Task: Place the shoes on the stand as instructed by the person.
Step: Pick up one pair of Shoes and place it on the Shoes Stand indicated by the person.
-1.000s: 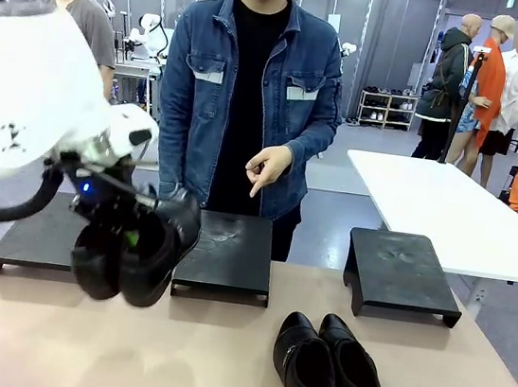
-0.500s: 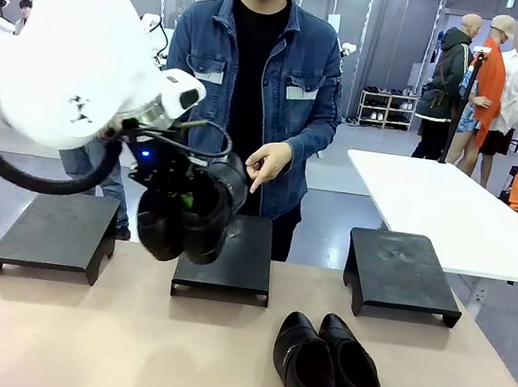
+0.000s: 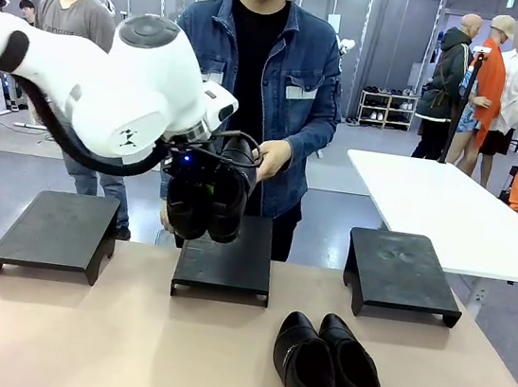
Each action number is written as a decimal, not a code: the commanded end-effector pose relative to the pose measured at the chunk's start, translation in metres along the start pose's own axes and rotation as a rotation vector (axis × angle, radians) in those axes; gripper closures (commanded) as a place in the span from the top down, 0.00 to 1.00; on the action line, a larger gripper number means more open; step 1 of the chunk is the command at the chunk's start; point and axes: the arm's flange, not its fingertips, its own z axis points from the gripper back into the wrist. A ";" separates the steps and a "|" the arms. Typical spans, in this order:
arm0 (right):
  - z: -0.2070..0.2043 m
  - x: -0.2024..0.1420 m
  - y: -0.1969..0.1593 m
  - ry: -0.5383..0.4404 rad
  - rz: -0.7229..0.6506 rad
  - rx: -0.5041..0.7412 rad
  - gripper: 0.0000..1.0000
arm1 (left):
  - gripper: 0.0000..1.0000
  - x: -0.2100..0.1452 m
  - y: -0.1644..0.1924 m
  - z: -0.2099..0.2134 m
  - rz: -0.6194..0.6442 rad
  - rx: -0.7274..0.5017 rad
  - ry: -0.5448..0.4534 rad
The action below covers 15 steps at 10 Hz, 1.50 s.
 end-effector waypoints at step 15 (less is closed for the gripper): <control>0.001 0.001 0.001 -0.009 0.019 0.011 1.00 | 0.00 -0.013 -0.024 -0.137 -0.005 0.038 0.040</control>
